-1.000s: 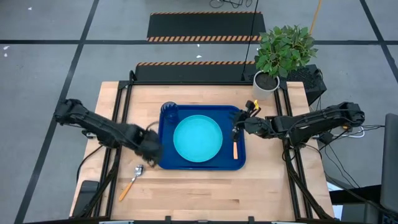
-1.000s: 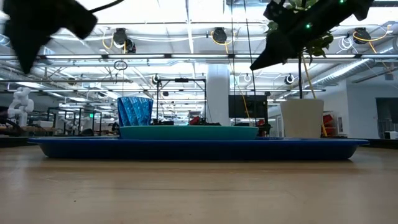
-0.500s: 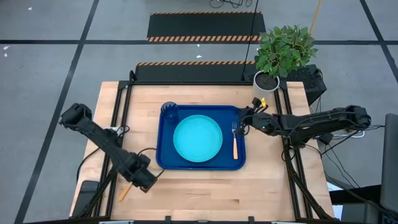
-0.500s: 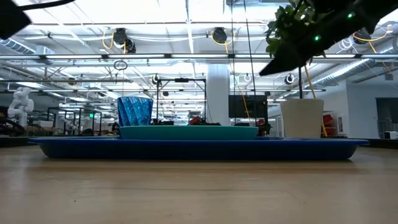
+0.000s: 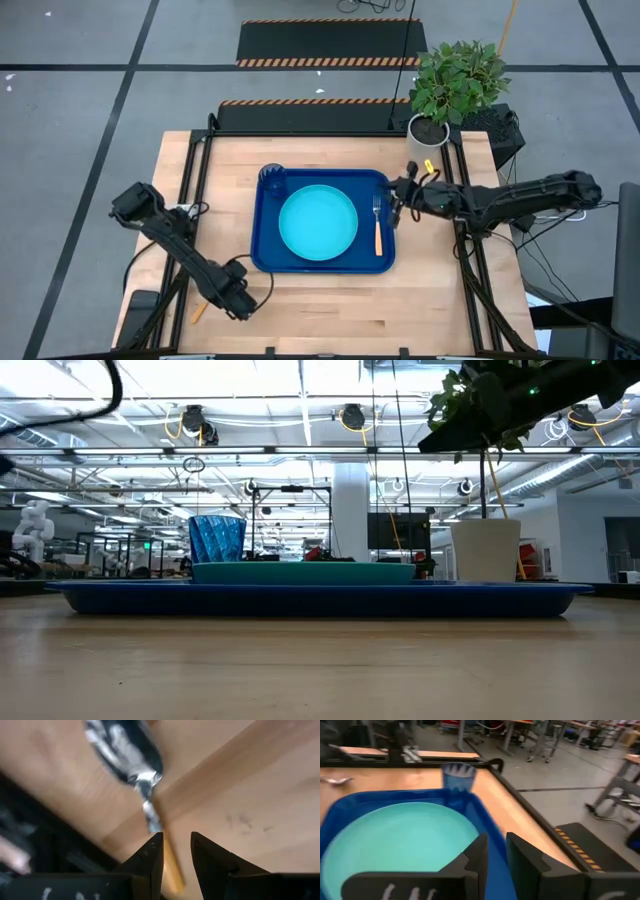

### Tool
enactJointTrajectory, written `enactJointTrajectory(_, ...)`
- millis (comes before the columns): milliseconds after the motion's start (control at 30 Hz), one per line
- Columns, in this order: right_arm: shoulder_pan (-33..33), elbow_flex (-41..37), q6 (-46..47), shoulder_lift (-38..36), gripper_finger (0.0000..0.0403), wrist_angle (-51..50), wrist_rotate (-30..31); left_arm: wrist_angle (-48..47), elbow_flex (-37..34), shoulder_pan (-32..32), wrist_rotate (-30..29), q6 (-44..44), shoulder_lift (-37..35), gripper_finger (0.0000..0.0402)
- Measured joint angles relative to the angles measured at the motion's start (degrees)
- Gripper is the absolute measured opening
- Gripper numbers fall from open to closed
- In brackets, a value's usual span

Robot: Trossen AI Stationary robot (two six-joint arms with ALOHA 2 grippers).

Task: Pick and place plate/cup/fork/spoon on tray
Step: Put the yellow spoon in the middle of the orange fork and light blue plate

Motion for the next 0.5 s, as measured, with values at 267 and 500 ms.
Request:
enactJointTrajectory(267,2.9,0.0,0.7,0.0,0.0064,-1.0,0.4,9.7,-9.6,-0.9,0.3,-5.7,-4.5,0.0102)
enactJointTrajectory(500,2.9,0.0,0.9,0.0,0.0064,-2.1,0.6,6.3,-10.1,-1.2,-3.5,-10.0,-11.3,0.0102)
